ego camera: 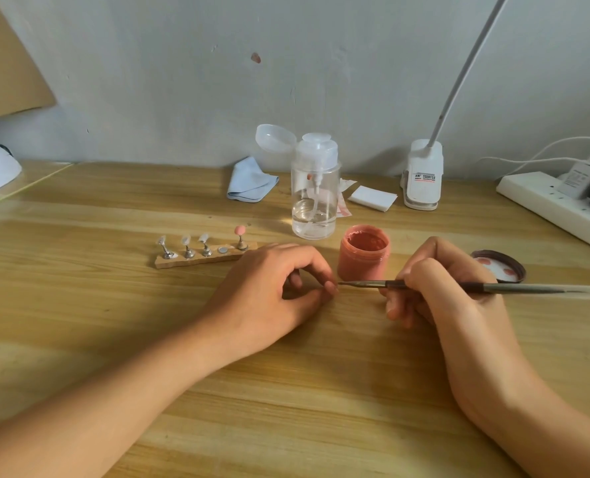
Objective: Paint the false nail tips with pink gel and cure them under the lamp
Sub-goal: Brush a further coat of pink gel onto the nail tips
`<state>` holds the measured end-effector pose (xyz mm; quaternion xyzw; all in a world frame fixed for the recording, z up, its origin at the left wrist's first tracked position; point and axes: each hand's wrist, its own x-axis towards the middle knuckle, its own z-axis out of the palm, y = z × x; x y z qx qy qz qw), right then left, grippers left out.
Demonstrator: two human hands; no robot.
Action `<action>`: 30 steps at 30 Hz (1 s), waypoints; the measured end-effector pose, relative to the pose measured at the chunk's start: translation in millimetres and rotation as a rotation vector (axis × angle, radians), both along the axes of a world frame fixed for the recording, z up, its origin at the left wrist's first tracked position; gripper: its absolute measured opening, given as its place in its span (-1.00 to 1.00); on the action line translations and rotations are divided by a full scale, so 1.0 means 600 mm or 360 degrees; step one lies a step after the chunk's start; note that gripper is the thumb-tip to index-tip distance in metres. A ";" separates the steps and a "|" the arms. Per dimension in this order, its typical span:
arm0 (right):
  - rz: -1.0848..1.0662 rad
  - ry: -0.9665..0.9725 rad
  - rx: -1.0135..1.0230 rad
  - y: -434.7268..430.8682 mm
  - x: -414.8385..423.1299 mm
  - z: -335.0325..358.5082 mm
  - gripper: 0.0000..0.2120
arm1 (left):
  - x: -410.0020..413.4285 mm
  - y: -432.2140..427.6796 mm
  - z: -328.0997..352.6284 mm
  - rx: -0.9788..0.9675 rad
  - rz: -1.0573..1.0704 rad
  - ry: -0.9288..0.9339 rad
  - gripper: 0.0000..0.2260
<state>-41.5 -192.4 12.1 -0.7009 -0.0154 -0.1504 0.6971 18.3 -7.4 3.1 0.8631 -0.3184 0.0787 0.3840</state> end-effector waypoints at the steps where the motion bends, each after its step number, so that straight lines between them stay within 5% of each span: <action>1: 0.0006 0.0003 -0.0006 0.000 0.000 0.000 -0.86 | 0.000 0.000 0.000 0.0003 0.0003 0.0001 -0.78; 30: -0.0015 0.0015 -0.0012 0.001 0.001 -0.002 -0.85 | 0.001 -0.001 -0.001 0.0010 0.0025 -0.0029 -0.72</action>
